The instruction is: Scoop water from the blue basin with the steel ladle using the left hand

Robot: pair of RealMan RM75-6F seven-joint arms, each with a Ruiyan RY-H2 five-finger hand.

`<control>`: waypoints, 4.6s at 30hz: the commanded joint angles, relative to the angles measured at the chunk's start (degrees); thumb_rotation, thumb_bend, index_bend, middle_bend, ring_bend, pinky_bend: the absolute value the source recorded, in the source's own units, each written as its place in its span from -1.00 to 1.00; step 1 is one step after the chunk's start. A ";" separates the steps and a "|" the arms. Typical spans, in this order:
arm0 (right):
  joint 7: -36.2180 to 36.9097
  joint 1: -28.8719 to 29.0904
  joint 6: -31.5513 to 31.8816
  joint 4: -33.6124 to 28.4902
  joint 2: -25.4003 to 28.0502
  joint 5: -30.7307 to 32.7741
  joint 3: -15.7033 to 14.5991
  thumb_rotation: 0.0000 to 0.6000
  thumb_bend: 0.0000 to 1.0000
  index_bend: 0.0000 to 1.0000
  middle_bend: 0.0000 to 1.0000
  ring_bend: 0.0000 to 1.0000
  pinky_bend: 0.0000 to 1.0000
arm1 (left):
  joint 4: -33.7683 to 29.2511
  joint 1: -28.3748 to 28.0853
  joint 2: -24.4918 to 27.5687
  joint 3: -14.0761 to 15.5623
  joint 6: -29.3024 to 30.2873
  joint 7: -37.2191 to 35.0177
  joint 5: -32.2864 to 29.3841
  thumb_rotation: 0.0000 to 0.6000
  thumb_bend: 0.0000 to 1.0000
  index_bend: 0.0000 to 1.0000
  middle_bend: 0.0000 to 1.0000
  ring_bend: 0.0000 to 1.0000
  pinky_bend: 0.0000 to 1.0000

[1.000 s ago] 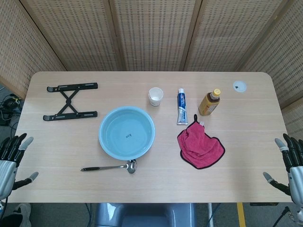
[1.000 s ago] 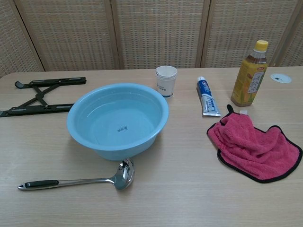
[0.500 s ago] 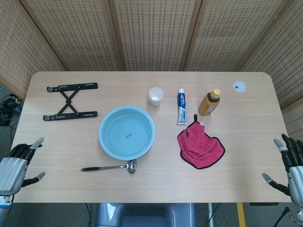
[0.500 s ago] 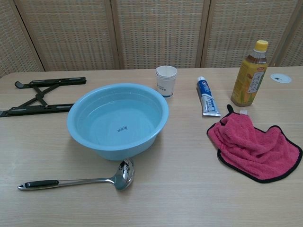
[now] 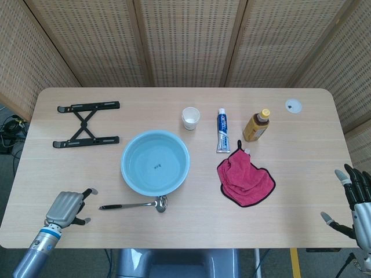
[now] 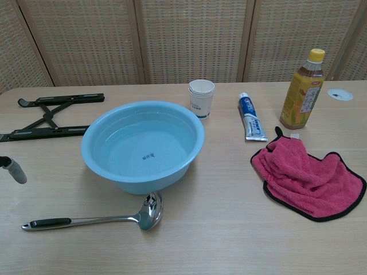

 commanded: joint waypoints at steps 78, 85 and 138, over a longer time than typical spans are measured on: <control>1.04 1.33 -2.72 0.29 0.08 1.89 0.10 1.00 -1.00 -1.00 -1.00 -1.00 -1.00 | 13.58 -9.63 -21.47 0.34 -1.22 11.50 -15.39 1.00 0.08 0.38 0.84 0.76 0.87; 1.00 1.34 -2.73 0.23 0.07 1.89 0.08 1.00 -1.00 -1.00 -1.00 -1.00 -1.00 | 10.76 -9.62 -18.15 0.97 -1.28 8.73 -12.63 1.00 0.29 0.45 0.84 0.76 0.87; -0.05 2.87 -6.36 1.16 -0.85 8.03 2.22 1.00 -1.00 -1.00 -1.00 -1.00 -1.00 | 3.38 -43.43 -2.91 -11.19 -7.97 31.36 -53.41 1.00 0.39 0.61 0.82 0.75 0.87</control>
